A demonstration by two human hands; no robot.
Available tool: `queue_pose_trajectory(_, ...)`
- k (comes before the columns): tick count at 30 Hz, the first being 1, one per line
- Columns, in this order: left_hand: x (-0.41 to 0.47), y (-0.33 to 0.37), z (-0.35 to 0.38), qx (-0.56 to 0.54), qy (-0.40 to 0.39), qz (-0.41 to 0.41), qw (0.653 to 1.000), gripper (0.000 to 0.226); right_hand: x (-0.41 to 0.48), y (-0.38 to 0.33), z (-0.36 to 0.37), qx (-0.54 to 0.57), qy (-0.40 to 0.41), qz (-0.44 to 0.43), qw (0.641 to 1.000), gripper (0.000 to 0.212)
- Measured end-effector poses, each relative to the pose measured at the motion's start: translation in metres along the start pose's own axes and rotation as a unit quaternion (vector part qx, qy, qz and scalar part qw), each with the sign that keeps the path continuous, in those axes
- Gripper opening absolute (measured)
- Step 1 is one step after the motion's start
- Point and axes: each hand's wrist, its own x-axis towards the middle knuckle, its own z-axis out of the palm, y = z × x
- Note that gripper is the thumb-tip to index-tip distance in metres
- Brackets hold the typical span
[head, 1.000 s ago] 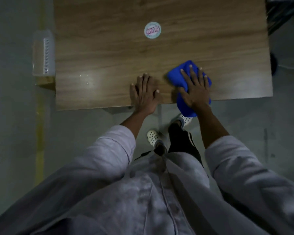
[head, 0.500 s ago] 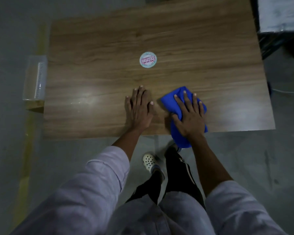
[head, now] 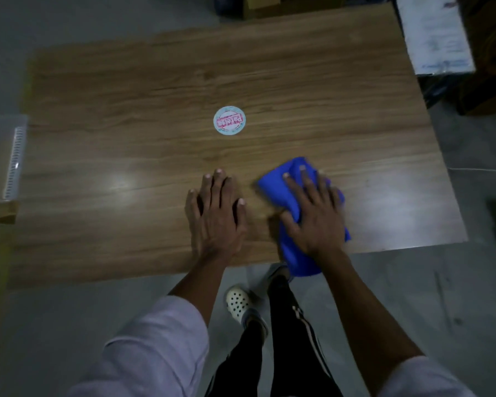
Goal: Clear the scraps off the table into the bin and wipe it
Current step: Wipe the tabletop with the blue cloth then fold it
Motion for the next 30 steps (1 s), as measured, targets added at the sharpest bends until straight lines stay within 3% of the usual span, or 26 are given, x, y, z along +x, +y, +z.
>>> queue_pose_trajectory(3,-0.001,-0.001,0.002,0.002,0.012,-0.001,1.000,0.055,0.002,-0.008,0.004,0.000,0.074,0.242,0.967,0.070)
queue_pose_trajectory(5,-0.001,-0.001,0.002,0.000,0.021,0.003,1.000,0.053,0.002,-0.039,0.012,-0.005,0.089,0.288,0.953,0.070)
queue_pose_trajectory(6,-0.001,-0.002,0.002,-0.013,0.030,0.005,0.999,0.051,-0.002,-0.055,0.015,-0.004,0.083,0.259,0.962,0.072)
queue_pose_trajectory(9,-0.003,-0.006,0.002,-0.119,0.073,0.001,0.990,0.046,-0.030,-0.085,0.023,0.001,0.021,0.052,0.998,0.073)
queue_pose_trajectory(12,-0.003,-0.009,0.005,-0.173,0.098,0.000,0.980,0.046,-0.053,-0.066,0.020,-0.003,-0.001,-0.060,0.998,0.070)
queue_pose_trajectory(15,-0.005,-0.008,0.007,-0.145,0.103,0.017,0.984,0.051,-0.057,-0.022,0.004,-0.025,-0.002,-0.038,0.999,0.072)
queue_pose_trajectory(18,-0.006,-0.005,0.008,-0.143,0.107,0.024,0.984,0.056,-0.046,-0.001,-0.002,-0.025,0.018,0.092,0.995,0.070)
queue_pose_trajectory(21,-0.006,-0.007,0.008,-0.146,0.108,0.015,0.983,0.057,-0.028,-0.039,0.012,-0.016,0.067,0.225,0.972,0.069)
queue_pose_trajectory(23,-0.008,-0.011,0.006,-0.154,0.105,0.013,0.982,0.060,-0.021,-0.076,0.022,-0.001,0.052,0.180,0.982,0.070)
queue_pose_trajectory(27,-0.013,-0.011,0.001,-0.176,0.090,0.022,0.980,0.064,-0.037,-0.078,0.023,0.010,-0.023,-0.079,0.997,0.068)
queue_pose_trajectory(28,-0.012,-0.010,0.001,-0.166,0.089,0.029,0.982,0.064,-0.039,-0.057,0.019,0.012,-0.021,-0.088,0.996,0.068)
queue_pose_trajectory(30,-0.013,-0.008,0.005,-0.144,0.085,0.042,0.985,0.066,-0.048,-0.009,0.007,-0.002,-0.003,-0.007,1.000,0.069)
